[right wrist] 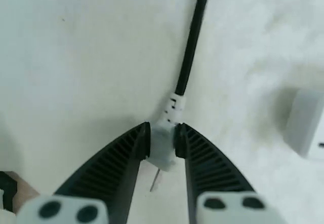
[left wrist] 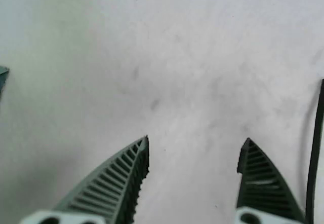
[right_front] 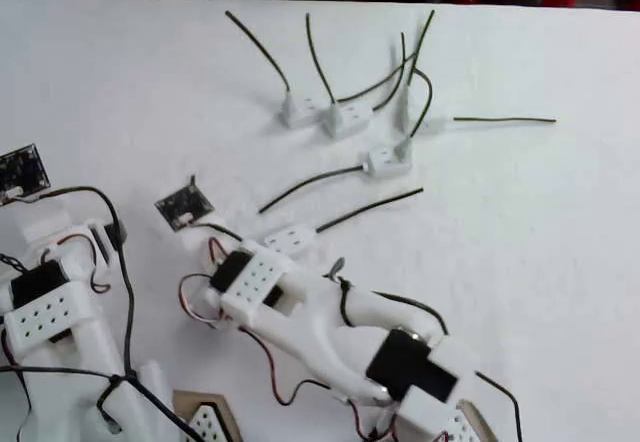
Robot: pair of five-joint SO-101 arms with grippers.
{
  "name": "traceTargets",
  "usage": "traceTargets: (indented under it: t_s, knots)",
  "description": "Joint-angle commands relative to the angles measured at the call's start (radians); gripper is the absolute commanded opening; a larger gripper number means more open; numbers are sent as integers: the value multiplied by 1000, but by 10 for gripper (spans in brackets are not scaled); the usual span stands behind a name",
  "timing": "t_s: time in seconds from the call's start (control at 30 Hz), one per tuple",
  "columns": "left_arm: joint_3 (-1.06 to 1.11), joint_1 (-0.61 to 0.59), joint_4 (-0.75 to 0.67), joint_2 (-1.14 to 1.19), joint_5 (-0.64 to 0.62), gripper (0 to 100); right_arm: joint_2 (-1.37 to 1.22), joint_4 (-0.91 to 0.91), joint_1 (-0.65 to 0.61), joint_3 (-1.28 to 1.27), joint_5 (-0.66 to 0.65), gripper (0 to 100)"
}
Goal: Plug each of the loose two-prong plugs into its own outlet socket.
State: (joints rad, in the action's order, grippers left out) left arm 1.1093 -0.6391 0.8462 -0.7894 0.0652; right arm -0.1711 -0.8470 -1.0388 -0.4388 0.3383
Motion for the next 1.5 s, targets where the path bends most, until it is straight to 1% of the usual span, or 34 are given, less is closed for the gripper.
traceTargets:
  t_s: [0.0, 0.17, 0.27, 0.43, 0.57, 0.67, 0.8, 0.9, 1.0, 1.07, 1.17, 1.3, 1.47]
  knots:
    - [-6, -8, -18, -35, -2, 286, -45, -56, 2, 64, 5, 87]
    - [-6, -8, -18, -35, -2, 286, -65, -119, -8, 97, 5, 82]
    - [-6, -8, -18, -35, -2, 286, -59, -125, -7, 98, -6, 15]
    - [-6, -8, -18, -35, 0, 286, -50, -171, -1, 101, -54, 17]
    - [-5, -8, -18, -33, 0, 286, 45, -260, 53, 110, -120, 17]
    - [-5, -8, -18, -33, 0, 286, 157, -335, 133, 103, -215, 17]
    - [20, -7, -26, -41, 0, 286, 248, -455, 271, 103, -411, 17]
    - [20, -7, -26, -41, 0, 286, 243, -504, 361, 101, -582, 17]
    - [20, -7, -26, -41, 0, 286, 203, -483, 407, 61, -713, 17]
    - [20, -5, -28, -41, 0, 286, 180, -470, 406, 25, -764, 18]
    - [20, -5, -28, -41, 0, 286, 163, -470, 381, -9, -798, 18]
    - [20, -5, -28, -41, 2, 286, 157, -472, 321, -15, -798, 18]
    - [20, -5, -28, -41, 2, 286, 165, -470, 217, -5, -790, 18]
